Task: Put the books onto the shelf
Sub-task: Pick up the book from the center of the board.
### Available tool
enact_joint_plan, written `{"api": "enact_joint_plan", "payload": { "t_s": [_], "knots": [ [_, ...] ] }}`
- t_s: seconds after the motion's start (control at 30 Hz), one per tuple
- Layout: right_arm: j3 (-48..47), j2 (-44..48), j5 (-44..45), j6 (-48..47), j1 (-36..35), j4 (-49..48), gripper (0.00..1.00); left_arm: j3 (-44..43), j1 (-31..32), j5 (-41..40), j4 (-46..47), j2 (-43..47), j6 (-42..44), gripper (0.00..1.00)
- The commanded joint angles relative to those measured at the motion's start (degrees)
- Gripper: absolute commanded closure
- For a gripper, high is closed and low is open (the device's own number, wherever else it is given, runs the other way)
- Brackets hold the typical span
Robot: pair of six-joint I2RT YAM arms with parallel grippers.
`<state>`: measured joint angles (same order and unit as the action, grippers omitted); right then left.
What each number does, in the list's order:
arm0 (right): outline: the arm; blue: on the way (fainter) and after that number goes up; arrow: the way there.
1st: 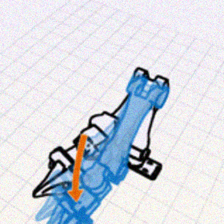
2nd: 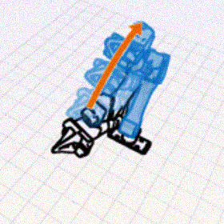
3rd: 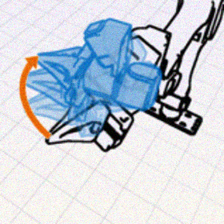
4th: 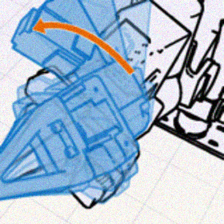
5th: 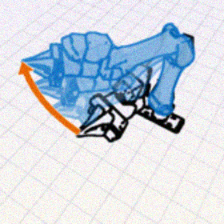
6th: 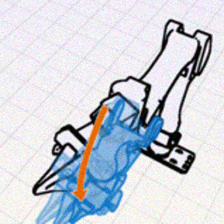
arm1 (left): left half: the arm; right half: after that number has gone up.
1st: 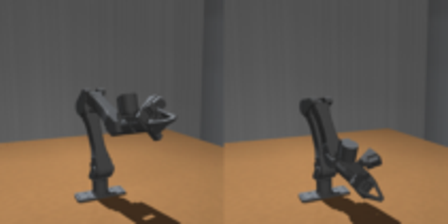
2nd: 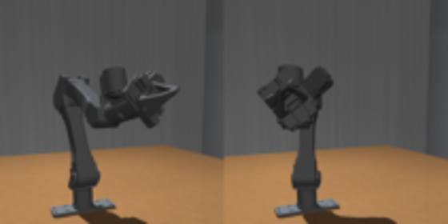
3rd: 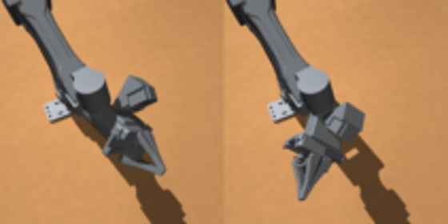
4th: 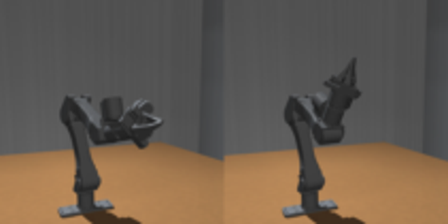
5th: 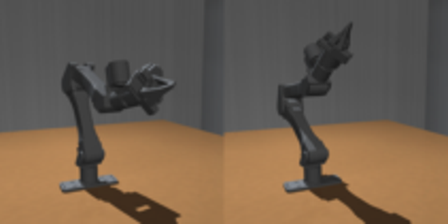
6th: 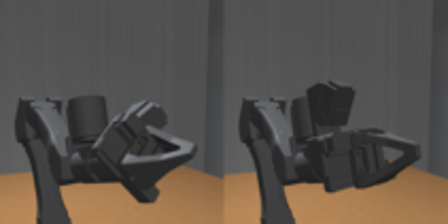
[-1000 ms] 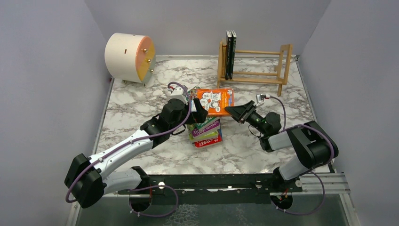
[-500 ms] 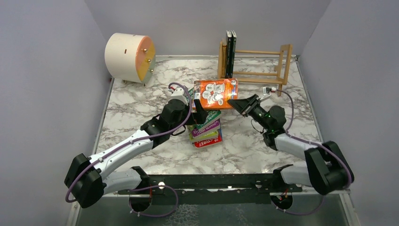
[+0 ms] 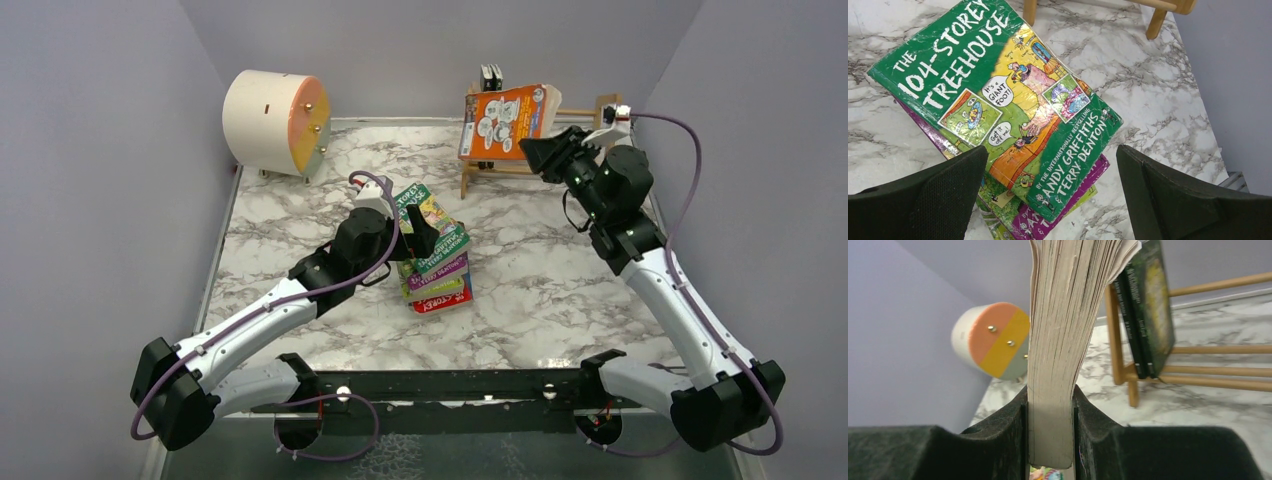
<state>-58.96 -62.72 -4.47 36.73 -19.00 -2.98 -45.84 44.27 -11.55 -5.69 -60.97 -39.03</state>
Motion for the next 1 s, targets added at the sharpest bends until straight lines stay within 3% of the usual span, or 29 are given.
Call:
{"api": "enact_joint_plan", "payload": {
  "t_s": [0.0,0.2,0.37,0.7,0.97],
  "knots": [
    [-8.75,0.4,11.21,-10.18,0.37,9.87,0.99,-1.4,0.21,-0.32,-0.12,0.32,0.71,0.01],
    [-22.02,-4.17,18.54,-16.73,0.38,19.0,0.99,-0.72,0.26,-0.25,0.15,0.66,0.38,0.01],
    [-29.42,-7.81,18.51,-19.63,0.37,24.51,0.99,-0.59,0.26,-0.27,0.39,0.5,0.22,0.01],
    [-22.27,-1.96,8.18,-21.34,0.37,21.32,0.99,-4.42,-0.07,0.87,6.62,-1.39,3.96,0.01],
    [-16.83,1.17,-3.27,-21.65,0.37,21.19,0.99,-10.96,-6.38,15.03,17.0,-8.81,4.84,0.01]
  ]
}}
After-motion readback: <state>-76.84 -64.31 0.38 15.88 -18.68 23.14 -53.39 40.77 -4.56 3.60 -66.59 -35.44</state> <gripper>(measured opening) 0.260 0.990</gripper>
